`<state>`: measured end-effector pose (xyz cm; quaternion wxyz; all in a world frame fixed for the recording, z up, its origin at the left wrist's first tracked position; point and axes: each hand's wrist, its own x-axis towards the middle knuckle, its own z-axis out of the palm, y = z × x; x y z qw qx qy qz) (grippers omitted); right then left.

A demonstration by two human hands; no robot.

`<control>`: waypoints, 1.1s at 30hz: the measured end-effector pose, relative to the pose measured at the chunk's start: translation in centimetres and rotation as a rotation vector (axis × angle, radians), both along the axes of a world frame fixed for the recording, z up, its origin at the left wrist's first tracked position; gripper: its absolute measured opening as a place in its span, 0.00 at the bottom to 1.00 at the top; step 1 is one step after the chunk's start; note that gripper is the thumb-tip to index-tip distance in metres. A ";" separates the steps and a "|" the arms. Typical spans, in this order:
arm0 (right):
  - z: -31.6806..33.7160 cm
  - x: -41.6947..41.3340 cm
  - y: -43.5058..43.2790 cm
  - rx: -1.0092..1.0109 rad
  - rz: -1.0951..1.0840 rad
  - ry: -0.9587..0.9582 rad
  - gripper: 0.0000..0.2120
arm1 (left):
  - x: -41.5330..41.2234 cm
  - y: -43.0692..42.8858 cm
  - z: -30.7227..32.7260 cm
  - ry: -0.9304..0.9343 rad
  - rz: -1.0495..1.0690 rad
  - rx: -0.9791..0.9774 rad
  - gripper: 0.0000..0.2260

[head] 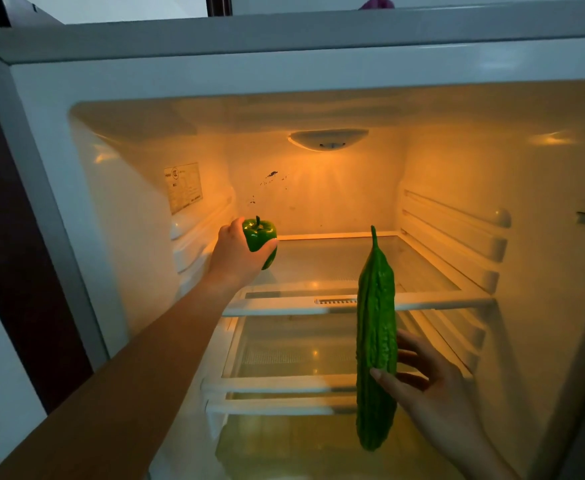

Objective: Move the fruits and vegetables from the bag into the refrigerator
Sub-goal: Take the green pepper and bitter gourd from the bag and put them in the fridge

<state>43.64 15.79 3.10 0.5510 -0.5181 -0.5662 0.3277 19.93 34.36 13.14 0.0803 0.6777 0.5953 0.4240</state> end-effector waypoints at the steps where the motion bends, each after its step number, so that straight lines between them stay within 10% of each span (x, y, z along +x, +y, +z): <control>1: 0.0 0.0 0.0 -0.001 0.002 -0.003 0.27 | 0.0 0.0 0.0 0.000 0.004 -0.004 0.36; 20: 0.5 0.2 -1.3 0.031 -0.020 -0.028 0.28 | -0.8 -3.2 0.5 0.072 0.031 0.059 0.36; 33: 6.1 1.4 -3.9 0.242 -0.099 -0.050 0.29 | 2.5 -12.2 2.7 -0.110 -0.468 0.024 0.24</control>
